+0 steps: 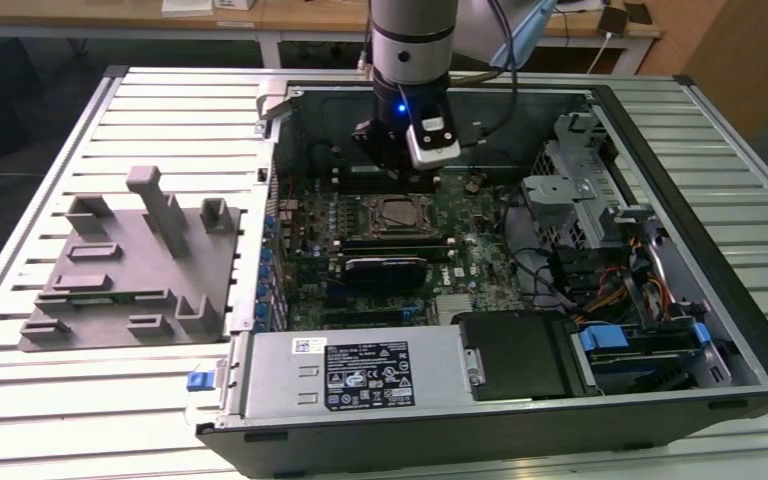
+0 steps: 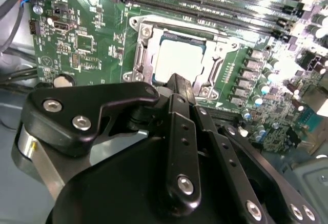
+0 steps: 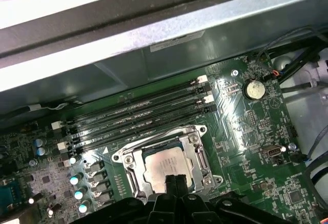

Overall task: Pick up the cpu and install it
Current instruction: 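Install the second cpu locking lever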

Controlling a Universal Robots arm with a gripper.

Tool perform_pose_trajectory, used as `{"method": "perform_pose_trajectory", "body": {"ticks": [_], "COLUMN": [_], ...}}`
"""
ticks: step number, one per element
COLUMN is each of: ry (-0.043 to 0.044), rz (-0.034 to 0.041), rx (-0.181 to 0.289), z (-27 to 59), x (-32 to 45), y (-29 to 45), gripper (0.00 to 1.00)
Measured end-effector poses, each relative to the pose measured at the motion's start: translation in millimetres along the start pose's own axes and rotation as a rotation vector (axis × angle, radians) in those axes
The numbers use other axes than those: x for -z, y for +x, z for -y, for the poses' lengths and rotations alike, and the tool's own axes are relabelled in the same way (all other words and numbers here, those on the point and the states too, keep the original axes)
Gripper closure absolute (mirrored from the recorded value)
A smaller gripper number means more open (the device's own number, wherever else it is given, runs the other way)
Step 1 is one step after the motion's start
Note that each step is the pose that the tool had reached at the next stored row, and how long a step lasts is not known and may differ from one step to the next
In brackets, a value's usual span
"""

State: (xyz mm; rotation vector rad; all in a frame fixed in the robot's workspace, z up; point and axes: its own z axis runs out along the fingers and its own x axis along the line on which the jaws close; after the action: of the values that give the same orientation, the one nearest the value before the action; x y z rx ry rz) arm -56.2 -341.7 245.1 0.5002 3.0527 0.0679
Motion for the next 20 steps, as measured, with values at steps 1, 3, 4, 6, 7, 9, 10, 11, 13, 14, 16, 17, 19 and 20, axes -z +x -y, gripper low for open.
{"method": "perform_pose_trajectory", "body": {"ticks": [1, 3, 4, 6, 7, 9, 10, 11, 13, 14, 16, 17, 19, 20], "ry": [0.0000, -0.0003, -0.0002, 0.0002, 0.0000, 0.0001, 0.0001, 0.0001, 0.0000, 0.0001, 0.0000, 0.0000, 0.0002, 0.0001], "rz": [0.0000, 0.0000, 0.0000, 0.0000, 0.0000, -0.0001, 0.0000, 0.0000, 0.0000, 0.0000, 0.0000, 0.0000, 0.0000, -0.0001], "rx": [0.000, 0.000, 0.000, 0.000, 0.000, 0.000, 0.000, 0.000, 0.000, 0.000, 0.000, 0.000, 0.000, 0.000], "z": [0.0, -0.1, 0.1, 1.5, 2.8, 6.1, 8.1, 10.3, 15.4, 17.6, 21.9, 24.0, 28.3, 30.0], "x": [0.8, 1.1, 1.2, 1.4, 1.4, 1.5, 1.6, 1.7, 1.7, 1.8, 1.7, 1.7, 1.6, 1.3], "y": [0.0, -0.1, -0.1, -0.6, -1.0, -2.2, -2.8, -3.5, -5.2, -6.0, -7.5, -8.1, -9.6, -10.1], "gripper": [0.89, 0.89, 0.89, 0.89, 0.89, 0.89, 0.89, 0.89, 0.89, 0.89, 0.89, 0.89, 0.89, 0.89]}}
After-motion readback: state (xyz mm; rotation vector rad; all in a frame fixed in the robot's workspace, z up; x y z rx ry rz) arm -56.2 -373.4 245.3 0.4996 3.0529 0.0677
